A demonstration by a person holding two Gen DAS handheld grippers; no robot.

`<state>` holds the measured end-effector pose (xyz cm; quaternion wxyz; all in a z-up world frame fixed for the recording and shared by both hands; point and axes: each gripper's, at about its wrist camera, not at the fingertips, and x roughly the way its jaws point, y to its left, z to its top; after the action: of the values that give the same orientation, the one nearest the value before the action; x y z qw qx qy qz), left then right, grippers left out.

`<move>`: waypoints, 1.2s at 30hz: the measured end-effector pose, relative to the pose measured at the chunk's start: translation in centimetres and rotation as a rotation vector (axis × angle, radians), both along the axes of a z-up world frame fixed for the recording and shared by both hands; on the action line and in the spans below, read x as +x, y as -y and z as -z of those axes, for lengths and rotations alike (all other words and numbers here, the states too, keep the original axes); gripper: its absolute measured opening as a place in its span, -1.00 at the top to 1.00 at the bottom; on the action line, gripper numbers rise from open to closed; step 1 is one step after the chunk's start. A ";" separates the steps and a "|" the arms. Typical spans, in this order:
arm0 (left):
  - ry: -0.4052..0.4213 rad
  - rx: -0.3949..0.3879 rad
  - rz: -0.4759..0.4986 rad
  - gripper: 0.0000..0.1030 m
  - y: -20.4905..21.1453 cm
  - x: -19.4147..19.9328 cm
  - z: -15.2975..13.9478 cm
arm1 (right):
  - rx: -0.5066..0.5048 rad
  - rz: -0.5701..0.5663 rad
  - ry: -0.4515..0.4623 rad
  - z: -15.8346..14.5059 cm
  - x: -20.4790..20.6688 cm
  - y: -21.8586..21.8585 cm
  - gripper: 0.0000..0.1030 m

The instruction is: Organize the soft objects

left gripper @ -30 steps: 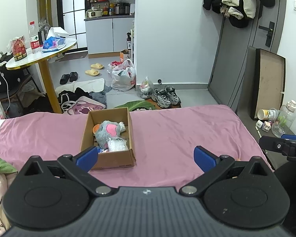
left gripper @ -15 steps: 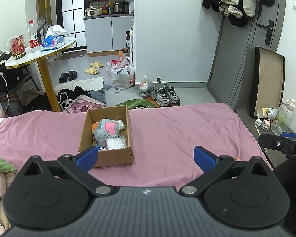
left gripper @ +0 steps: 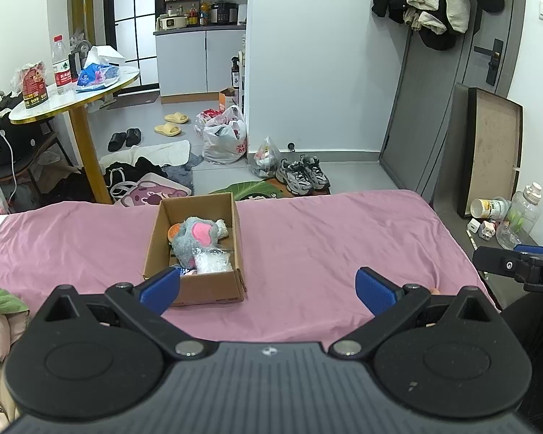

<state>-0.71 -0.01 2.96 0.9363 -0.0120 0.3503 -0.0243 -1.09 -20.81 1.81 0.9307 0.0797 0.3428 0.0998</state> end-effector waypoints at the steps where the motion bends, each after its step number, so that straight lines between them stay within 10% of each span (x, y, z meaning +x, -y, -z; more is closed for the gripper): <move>1: -0.001 0.001 0.001 -0.99 0.0 0.0 0.0 | -0.001 0.000 0.000 0.0 0.0 0.0 -1.00; 36: -0.009 -0.007 -0.021 -0.99 0.1 0.0 -0.2 | 0.000 0.000 -0.002 0.0 0.0 0.1 -1.00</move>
<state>-0.68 -0.06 3.20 0.9349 -0.0191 0.3540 -0.0156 -1.11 -20.88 1.84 0.9304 0.0799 0.3435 0.0996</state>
